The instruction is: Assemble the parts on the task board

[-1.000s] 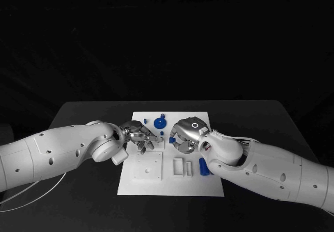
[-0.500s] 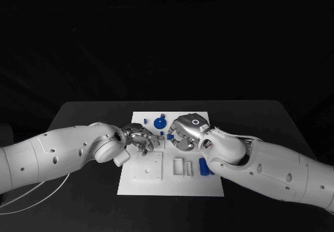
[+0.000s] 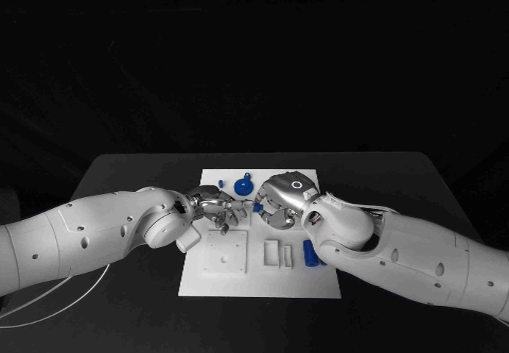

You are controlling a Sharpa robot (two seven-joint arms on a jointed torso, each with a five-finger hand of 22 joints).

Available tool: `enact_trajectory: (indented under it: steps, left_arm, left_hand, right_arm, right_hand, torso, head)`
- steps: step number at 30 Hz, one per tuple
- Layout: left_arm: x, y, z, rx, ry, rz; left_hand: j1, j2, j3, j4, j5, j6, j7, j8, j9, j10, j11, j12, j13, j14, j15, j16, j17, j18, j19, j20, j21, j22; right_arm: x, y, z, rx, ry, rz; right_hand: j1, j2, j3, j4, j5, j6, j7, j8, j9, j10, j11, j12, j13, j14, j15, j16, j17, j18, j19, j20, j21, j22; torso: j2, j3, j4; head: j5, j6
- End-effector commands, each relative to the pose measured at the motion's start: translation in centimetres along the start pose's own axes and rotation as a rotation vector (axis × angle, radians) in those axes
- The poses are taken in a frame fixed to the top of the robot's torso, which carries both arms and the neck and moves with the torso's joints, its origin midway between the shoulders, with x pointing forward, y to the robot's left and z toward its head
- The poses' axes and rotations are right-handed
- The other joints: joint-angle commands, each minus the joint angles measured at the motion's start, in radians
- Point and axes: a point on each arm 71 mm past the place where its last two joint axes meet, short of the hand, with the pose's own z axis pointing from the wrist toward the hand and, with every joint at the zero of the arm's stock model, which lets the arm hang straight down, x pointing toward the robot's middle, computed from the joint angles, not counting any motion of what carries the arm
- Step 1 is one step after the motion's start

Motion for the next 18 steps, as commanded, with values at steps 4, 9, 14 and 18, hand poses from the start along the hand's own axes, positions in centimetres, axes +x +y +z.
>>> enact_trajectory:
  steps: [4, 9, 14, 18]
  left_arm:
    - [0.43, -0.69, 0.03, 0.080, 0.033, -0.034]
    - [0.55, -0.70, 0.05, 0.079, 0.046, -0.028]
    - [0.66, -0.72, 0.08, 0.078, 0.054, -0.019]
    - [0.74, -0.78, 0.14, 0.081, 0.057, -0.016]
  left_hand:
    - [0.007, -0.009, -0.006, 0.006, -0.007, -0.011, 0.003, -0.016, -0.006, -0.017, 0.006, -0.013, -0.013, -0.014, 0.004, 0.008, -0.002, 0.014, -0.011, 0.004, 0.001, 0.019]
    - [0.014, 0.001, -0.006, -0.009, -0.008, -0.014, 0.007, -0.028, -0.015, -0.021, 0.009, -0.026, -0.025, -0.018, 0.007, 0.010, -0.004, 0.016, -0.014, 0.007, 0.002, 0.019]
    - [0.017, 0.026, -0.014, -0.040, -0.005, -0.012, 0.009, -0.037, -0.028, -0.024, 0.012, -0.036, -0.035, -0.021, 0.010, 0.015, -0.008, 0.019, -0.015, 0.010, 0.003, 0.019]
    - [0.019, 0.041, -0.018, -0.060, -0.001, -0.015, 0.010, -0.037, -0.029, -0.027, 0.013, -0.038, -0.039, -0.021, 0.010, 0.017, -0.009, 0.019, -0.015, 0.010, 0.003, 0.019]
  right_arm:
    - [-0.05, 0.18, 0.02, -0.006, 0.000, -0.004]
    - [-0.11, 0.32, 0.03, -0.010, -0.003, -0.001]
    - [-0.18, 0.50, 0.05, -0.015, -0.007, 0.001]
    - [-0.24, 0.74, 0.08, -0.021, -0.008, 0.005]
  right_hand:
    - [0.006, -0.005, 0.002, 0.008, -0.004, 0.009, 0.000, 0.004, 0.001, 0.006, 0.001, -0.005, 0.002, 0.007, 0.000, -0.008, 0.001, -0.008, 0.007, 0.001, 0.003, 0.105]
    - [0.006, -0.005, 0.002, 0.008, -0.004, 0.009, 0.000, 0.004, 0.001, 0.006, 0.001, -0.005, 0.002, 0.007, 0.000, -0.008, 0.001, -0.008, 0.007, 0.001, 0.003, 0.105]
    - [0.006, -0.005, 0.002, 0.008, -0.004, 0.009, 0.000, 0.004, 0.001, 0.006, 0.001, -0.005, 0.002, 0.007, 0.000, -0.008, 0.001, -0.008, 0.007, 0.001, 0.003, 0.105]
    - [0.006, -0.005, 0.002, 0.008, -0.004, 0.009, 0.000, 0.004, 0.001, 0.006, 0.001, -0.005, 0.002, 0.007, 0.000, -0.008, 0.001, -0.008, 0.007, 0.001, 0.003, 0.105]
  torso:
    - [0.000, 0.0001, 0.0004]
    - [0.000, 0.0008, 0.0007]
    - [0.000, 0.0008, 0.0009]
    - [0.000, 0.0010, -0.0004]
  head:
    - [-0.001, -0.002]
    - [0.000, -0.002]
    - [0.000, -0.002]
    - [0.001, -0.002]
